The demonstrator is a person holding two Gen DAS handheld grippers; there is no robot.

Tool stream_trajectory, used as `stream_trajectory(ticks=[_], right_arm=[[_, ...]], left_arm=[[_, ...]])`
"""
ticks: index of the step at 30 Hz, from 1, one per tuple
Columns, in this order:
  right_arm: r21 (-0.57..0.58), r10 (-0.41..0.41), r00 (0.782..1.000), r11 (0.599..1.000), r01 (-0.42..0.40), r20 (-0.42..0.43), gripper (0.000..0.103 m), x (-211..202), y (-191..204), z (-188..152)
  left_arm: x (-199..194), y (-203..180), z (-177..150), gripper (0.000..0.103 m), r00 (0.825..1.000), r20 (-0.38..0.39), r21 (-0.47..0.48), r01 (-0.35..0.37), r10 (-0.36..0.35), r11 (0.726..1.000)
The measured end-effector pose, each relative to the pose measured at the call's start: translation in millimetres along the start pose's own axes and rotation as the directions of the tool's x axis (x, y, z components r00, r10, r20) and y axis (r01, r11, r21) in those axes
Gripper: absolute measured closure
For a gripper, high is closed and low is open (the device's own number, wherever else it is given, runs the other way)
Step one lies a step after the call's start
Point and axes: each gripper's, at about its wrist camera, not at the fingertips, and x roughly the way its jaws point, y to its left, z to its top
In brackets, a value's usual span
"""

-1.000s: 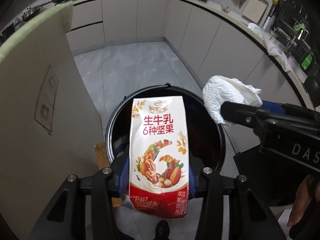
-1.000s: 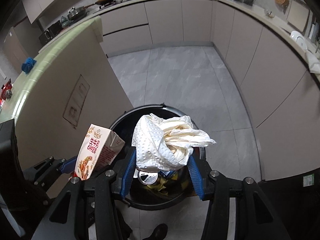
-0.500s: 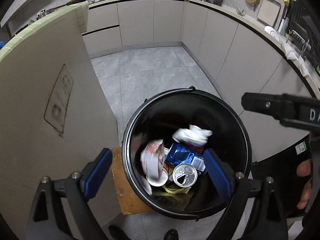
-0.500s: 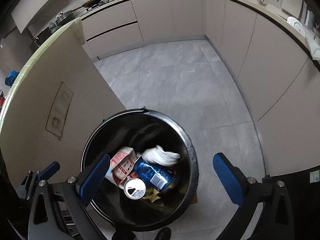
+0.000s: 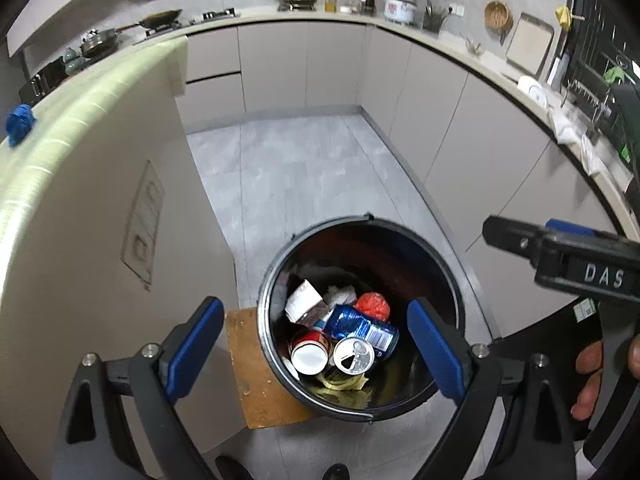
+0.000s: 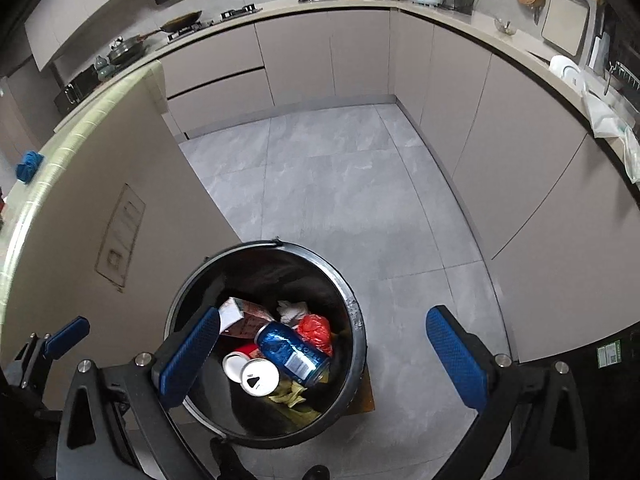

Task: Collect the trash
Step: 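Move both tools back over the island toward the steel wool and blue cloth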

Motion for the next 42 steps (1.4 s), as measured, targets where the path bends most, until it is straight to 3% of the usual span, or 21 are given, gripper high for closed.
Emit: stream_trajectory(ticks=[13, 22, 29, 42], right_arm=[[-0.056, 0.000, 0.997, 0.998, 0.005, 0.080, 0.000, -60.6, 34.2, 5.2], [-0.103, 0.052, 0.991, 0.994, -0.040, 0.123, 0.000, -90.5, 59.0, 16.5], [-0.161, 0.114, 0.984, 0.983, -0.091, 0.137, 0.000, -98.6, 97.8, 28.0], [-0.314, 0.211, 0.968, 0.936, -0.159, 0.138, 0.000, -105.2, 205.4, 38.4]], left_arm=[[-48.9, 13.8, 2.7, 0.009, 0.999, 0.049, -0.036, 0.004, -0.002, 0.999], [-87.8, 30.5, 5.3, 0.009, 0.993, 0.119, -0.066, -0.013, 0.021, 0.998], [-111.3, 75.9, 7.3, 0.009, 0.982, 0.158, -0.151, -0.076, 0.100, 0.986], [-140.9, 173.9, -5.4, 0.009, 0.956, 0.180, -0.291, -0.173, 0.231, 0.941]])
